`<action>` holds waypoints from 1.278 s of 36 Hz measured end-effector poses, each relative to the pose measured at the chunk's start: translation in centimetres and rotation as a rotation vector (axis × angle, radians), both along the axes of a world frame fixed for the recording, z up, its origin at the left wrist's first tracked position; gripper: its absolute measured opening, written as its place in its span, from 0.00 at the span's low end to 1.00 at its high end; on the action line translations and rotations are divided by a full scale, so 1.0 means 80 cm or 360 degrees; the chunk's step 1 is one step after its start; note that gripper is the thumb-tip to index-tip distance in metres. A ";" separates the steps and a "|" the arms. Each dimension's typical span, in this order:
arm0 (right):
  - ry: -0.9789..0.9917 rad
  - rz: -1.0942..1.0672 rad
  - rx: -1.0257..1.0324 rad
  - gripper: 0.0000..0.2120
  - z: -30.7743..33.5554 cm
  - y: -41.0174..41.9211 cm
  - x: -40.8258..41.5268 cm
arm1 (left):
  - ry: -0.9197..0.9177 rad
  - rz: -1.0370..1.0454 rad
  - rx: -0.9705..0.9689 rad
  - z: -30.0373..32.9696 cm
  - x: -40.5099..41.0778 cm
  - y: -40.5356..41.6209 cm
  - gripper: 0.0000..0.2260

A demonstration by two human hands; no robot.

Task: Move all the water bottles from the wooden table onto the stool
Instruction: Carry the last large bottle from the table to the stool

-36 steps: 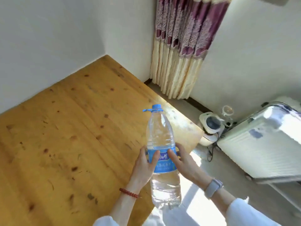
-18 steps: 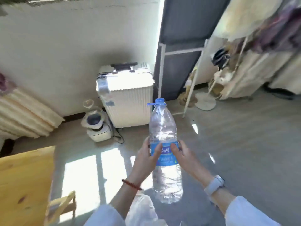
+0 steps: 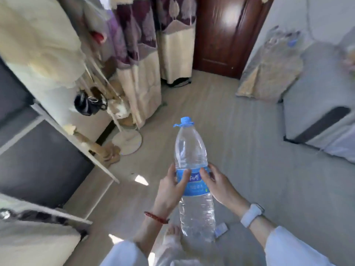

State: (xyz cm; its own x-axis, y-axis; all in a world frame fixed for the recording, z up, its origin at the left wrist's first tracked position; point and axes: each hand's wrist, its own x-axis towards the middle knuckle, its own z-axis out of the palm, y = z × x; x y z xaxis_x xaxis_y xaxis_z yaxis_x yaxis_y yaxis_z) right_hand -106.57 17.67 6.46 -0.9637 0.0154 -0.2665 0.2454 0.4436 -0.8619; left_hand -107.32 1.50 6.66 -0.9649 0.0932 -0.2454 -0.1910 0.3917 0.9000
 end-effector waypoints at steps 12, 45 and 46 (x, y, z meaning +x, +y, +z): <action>-0.0039 -0.0771 -0.0049 0.12 0.001 0.213 -0.177 | 0.0023 -0.0777 -0.0178 0.015 -0.270 0.246 0.13; 0.0266 -0.0668 -0.0124 0.23 0.043 0.887 -0.908 | -0.0015 -0.1012 0.0340 0.029 -1.060 0.947 0.33; 0.0267 -0.0668 -0.0124 0.22 0.045 0.908 -0.931 | -0.0024 -0.1036 0.0341 0.032 -1.084 0.968 0.34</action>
State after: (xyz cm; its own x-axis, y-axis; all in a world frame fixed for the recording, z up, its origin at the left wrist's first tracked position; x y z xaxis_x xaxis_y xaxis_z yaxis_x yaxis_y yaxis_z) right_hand -181.01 90.30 10.10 -0.9083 0.3999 -0.1229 0.2440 0.2677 -0.9321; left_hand -194.07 78.97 9.26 -0.6926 0.7011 -0.1697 0.0099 0.2445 0.9696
